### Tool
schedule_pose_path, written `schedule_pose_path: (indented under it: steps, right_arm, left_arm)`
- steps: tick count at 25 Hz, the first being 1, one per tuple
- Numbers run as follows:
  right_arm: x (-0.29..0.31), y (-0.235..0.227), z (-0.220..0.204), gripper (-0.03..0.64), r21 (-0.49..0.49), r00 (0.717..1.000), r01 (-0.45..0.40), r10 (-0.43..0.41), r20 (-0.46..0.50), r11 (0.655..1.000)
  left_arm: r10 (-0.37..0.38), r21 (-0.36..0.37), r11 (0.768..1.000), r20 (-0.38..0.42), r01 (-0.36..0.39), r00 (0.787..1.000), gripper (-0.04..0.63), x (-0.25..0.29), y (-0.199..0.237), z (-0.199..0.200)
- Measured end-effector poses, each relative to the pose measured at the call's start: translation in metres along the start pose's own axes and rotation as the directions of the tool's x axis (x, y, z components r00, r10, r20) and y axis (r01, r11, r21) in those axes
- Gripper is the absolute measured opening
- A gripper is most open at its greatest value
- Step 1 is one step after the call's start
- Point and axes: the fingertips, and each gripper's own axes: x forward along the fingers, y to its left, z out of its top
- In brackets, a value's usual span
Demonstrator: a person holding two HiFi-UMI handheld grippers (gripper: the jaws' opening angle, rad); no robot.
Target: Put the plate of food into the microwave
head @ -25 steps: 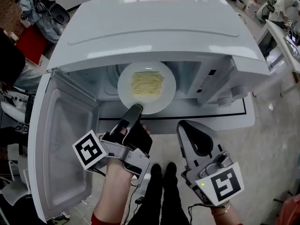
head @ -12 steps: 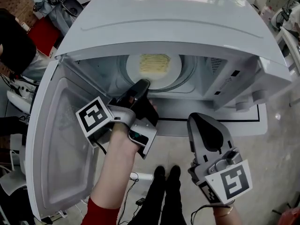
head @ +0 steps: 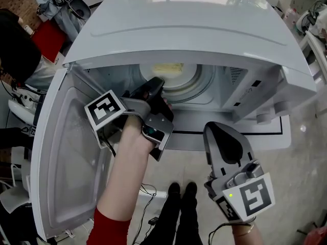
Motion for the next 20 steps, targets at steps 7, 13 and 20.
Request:
schedule_pose_path:
  steps: [7, 13, 20]
  right_arm:
    - [-0.001, -0.004, 0.003, 0.015, -0.019, 0.999, 0.017, -0.017, -0.031, 1.000]
    - [0.005, -0.002, 0.017, 0.015, -0.011, 1.000, 0.001, -0.001, 0.024, 1.000]
    - [0.003, -0.005, 0.016, 0.015, -0.014, 1.000, 0.015, -0.015, 0.001, 1.000]
  left_arm:
    - [0.043, -0.017, 0.999, -0.036, -0.044, 0.998, 0.026, 0.009, 0.000, -0.004]
    - [0.070, -0.011, 0.997, -0.046, -0.071, 0.996, 0.032, 0.014, 0.000, -0.004]
    - [0.137, 0.094, 0.987, -0.055, -0.131, 0.989, 0.077, 0.013, -0.003, -0.003]
